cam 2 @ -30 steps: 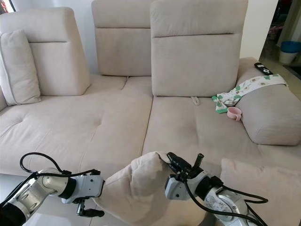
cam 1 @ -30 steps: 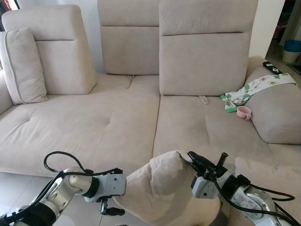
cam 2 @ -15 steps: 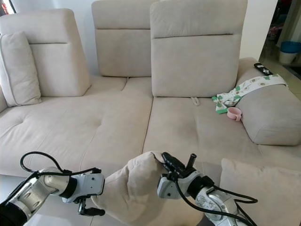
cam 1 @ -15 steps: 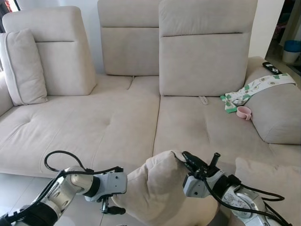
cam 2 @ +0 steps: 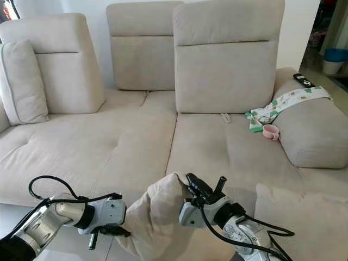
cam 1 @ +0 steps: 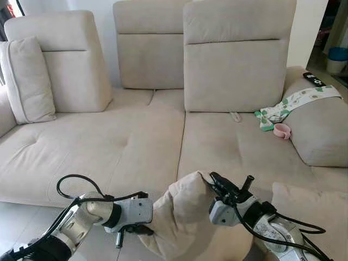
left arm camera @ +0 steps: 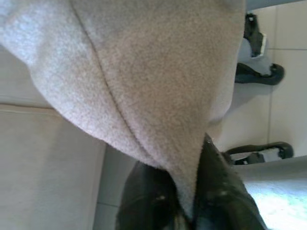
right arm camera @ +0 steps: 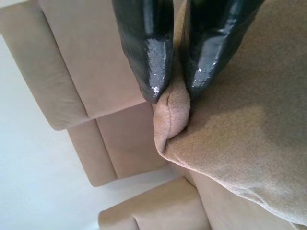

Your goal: Move the pillow to the sofa from floor

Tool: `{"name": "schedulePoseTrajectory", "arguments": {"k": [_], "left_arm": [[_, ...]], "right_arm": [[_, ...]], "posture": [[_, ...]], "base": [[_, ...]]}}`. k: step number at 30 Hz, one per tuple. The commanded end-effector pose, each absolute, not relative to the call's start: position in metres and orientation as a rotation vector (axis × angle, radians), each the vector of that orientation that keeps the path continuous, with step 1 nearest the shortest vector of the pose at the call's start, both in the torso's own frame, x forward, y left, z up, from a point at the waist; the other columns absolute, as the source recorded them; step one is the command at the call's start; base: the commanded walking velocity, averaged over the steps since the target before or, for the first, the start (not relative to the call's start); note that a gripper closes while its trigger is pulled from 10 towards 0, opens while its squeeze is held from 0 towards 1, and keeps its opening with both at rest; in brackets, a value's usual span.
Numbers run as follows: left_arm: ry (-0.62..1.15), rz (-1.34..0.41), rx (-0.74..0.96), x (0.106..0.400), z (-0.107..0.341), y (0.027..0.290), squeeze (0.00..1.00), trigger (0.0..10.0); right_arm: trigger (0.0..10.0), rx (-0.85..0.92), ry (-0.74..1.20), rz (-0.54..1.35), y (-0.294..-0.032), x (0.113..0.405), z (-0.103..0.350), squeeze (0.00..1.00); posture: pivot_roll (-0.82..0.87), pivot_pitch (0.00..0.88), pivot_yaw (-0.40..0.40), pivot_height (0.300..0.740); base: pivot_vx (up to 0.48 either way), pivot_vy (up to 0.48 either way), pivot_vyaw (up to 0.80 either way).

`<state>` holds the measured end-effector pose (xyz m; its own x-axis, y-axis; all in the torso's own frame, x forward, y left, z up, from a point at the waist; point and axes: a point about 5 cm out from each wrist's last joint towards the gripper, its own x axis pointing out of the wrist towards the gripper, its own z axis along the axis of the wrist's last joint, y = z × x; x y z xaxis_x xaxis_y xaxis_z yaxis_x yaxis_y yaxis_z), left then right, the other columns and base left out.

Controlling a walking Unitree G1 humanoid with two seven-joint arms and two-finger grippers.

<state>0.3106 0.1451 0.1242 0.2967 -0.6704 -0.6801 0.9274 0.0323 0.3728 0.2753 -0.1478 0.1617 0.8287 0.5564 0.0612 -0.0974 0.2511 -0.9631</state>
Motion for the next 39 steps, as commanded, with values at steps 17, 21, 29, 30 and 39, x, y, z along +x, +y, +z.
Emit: {"name": "schedulePoseTrajectory", "arguments": {"k": [17, 21, 29, 30, 39], "left_arm": [[0.185, -0.864, 1.014, 0.355, 0.164, 0.151, 0.0, 10.0], [0.166, -0.811, 1.027, 0.36, 0.172, 0.154, 0.0, 10.0], [0.134, -0.779, 1.061, 0.365, 0.178, 0.154, 0.0, 10.0], [0.13, -0.774, 1.061, 0.366, 0.178, 0.154, 0.0, 10.0], [0.078, -0.725, 1.041, 0.371, 0.184, 0.15, 0.0, 10.0]], "right_arm": [[10.0, -1.167, -0.554, 0.427, -0.126, 0.271, 0.176, 0.0], [10.0, -1.163, -0.556, 0.428, -0.123, 0.27, 0.175, 0.0], [10.0, -1.155, -0.566, 0.416, -0.123, 0.272, 0.18, 0.0], [10.0, -1.155, -0.568, 0.415, -0.123, 0.273, 0.18, 0.0], [10.0, -1.149, -0.579, 0.407, -0.121, 0.275, 0.184, 0.0]], "posture": [[-0.06, 0.008, 0.102, 0.605], [-0.06, 0.007, 0.098, 0.625], [-0.06, 0.002, 0.091, 0.665], [-0.06, 0.002, 0.091, 0.67], [-0.07, 0.0, 0.087, 0.7]], "base": [[0.0, 0.0, 0.0], [0.0, 0.0, 0.0], [0.0, 0.0, 0.0], [0.0, 0.0, 0.0], [0.0, 0.0, 0.0]]}}
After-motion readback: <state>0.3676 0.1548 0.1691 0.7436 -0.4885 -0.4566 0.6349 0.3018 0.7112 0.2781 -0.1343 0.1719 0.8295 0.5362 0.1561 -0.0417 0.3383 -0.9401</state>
